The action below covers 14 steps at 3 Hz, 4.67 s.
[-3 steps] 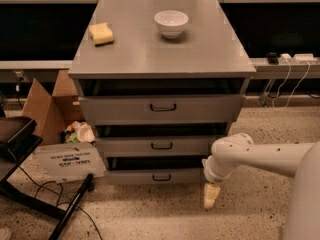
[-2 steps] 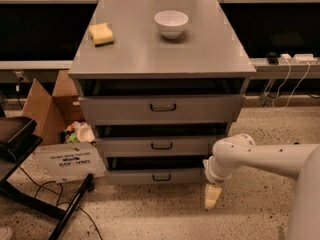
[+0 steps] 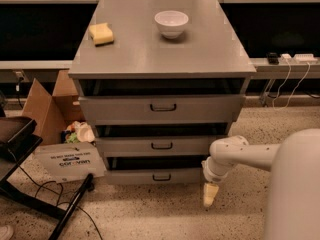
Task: Open bottom drawer
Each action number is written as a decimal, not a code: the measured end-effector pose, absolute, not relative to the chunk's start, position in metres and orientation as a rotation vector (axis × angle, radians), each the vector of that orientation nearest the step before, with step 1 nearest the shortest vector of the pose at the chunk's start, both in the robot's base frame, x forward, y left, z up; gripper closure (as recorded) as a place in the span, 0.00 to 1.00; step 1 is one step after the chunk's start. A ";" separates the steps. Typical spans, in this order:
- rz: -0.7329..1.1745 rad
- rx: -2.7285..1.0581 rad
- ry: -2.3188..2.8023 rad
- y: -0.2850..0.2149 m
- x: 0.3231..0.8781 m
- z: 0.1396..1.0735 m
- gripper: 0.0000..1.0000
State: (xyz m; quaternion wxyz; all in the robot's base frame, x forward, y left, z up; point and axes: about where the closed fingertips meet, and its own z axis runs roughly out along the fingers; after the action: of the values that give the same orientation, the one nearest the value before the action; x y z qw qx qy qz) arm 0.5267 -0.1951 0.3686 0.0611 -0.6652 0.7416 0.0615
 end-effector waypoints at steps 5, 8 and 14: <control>0.305 -2.009 2.220 -0.165 0.660 0.193 0.23; 0.315 -1.975 2.289 -0.186 0.642 0.192 0.99; 0.284 -1.964 2.307 -0.200 0.638 0.195 0.00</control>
Offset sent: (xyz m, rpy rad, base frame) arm 0.1207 -0.0093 -0.1790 -0.0119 0.1147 0.0031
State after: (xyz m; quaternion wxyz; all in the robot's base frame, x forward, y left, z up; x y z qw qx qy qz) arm 0.6382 -0.1995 0.1955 0.0492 -0.6446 0.7572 0.0932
